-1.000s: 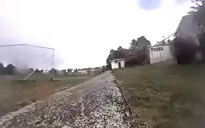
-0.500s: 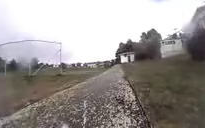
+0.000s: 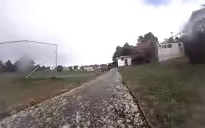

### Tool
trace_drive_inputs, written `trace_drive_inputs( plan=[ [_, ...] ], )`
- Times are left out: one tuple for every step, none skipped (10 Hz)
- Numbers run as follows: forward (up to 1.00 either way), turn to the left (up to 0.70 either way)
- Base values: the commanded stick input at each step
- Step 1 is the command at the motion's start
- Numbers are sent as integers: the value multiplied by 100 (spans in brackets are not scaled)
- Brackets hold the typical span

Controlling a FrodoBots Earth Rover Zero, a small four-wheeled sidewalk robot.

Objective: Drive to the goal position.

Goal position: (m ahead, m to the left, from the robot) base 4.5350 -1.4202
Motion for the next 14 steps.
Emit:
trace_drive_inputs(
  plan=[
    [100, -40],
    [100, -40],
    [100, -40],
    [100, -40],
    [100, -40],
    [100, -40],
    [100, -40],
    [100, 0],
    [100, 0],
    [100, 0],
    [100, 0],
    [100, 0],
    [100, 0],
    [100, 0]
  ],
)
